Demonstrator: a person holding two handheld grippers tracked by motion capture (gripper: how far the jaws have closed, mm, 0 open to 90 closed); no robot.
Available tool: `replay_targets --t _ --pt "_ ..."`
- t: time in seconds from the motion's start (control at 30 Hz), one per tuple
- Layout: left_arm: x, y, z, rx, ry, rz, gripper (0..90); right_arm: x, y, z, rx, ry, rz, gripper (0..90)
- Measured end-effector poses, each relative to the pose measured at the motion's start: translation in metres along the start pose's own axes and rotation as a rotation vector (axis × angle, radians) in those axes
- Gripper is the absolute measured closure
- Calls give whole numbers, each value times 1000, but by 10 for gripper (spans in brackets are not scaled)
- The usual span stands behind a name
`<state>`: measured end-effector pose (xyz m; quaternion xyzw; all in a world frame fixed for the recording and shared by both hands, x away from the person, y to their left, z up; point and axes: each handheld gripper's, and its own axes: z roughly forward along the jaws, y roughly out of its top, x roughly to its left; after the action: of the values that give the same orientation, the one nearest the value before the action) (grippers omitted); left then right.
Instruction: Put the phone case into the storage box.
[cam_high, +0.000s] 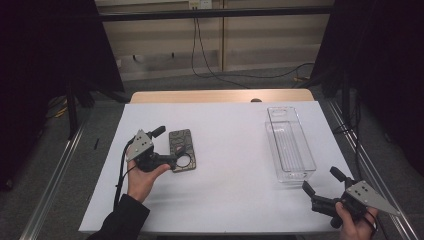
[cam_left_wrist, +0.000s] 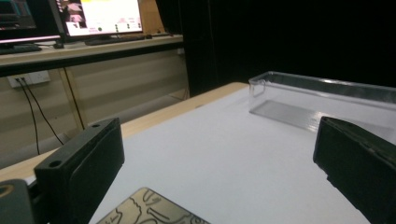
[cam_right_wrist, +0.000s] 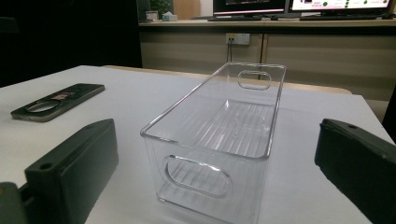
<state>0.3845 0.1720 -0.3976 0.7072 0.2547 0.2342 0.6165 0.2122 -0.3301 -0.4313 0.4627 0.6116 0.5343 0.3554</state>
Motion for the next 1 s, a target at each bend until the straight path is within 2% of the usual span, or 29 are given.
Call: replay_targets --t 0.1,0.3,0.53,0.7,0.77,0.87,1.0 --pt "3 5 4 -2 5 14 18 0 0 0 1 0 -3 0" --pt "9 7 17 -2 17 7 27 0 0 0 0 -2 -4 0" --pt "18 13 31 -8 28 22 29 0 0 0 3 0 -4 0" --pt "23 14 41 -6 39 17 38 0 -1 0 6 4 -3 0" --pt "24 13 45 -6 46 28 42 0 -1 0 6 4 -2 0" --pt "28 13 48 3 44 52 75 0 -1 0 7 4 -2 0" --pt "33 13 52 8 63 56 121 0 -1 0 7 4 -1 0"
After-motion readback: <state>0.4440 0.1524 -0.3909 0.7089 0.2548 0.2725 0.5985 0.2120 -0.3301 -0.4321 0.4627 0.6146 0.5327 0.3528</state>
